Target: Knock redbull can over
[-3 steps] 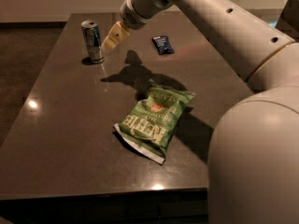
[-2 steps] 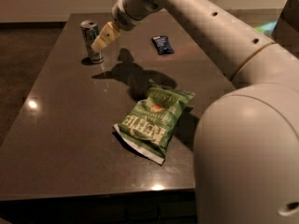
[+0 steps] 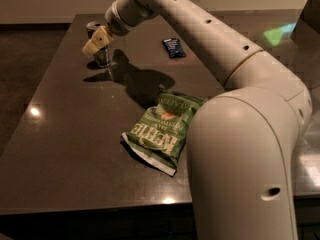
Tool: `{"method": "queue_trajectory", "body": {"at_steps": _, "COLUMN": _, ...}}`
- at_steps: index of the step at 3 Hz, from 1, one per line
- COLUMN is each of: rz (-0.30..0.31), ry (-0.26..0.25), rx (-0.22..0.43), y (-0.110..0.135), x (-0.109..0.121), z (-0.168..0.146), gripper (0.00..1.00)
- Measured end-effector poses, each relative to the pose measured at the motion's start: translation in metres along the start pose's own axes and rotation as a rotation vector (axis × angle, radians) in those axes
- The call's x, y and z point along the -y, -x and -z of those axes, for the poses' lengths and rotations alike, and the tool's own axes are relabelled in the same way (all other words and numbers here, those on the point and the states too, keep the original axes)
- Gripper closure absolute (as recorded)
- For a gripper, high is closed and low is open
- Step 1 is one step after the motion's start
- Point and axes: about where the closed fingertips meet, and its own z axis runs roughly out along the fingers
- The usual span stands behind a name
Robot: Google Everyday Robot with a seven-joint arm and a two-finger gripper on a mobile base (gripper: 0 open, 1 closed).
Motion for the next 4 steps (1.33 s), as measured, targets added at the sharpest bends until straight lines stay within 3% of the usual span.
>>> {"method": "queue_trajectory", "body": {"at_steps": 2, "rz": 0.005, "ry": 0.077, "rx": 0.042, "y": 0.009, "x": -0.009, "z": -0.006, "gripper": 0.48}}
{"method": "queue_trajectory", "body": {"at_steps": 3, "rz": 0.046, "ry": 0.125, "rx": 0.014, "y": 0.004, "x": -0.012, "z": 0.022, "gripper": 0.80}}
{"method": "queue_trajectory", "body": {"at_steps": 4, "rz": 0.089, "ry": 0.142, "rx": -0.052, "y": -0.005, "x": -0.015, "z": 0.051, "gripper": 1.00}}
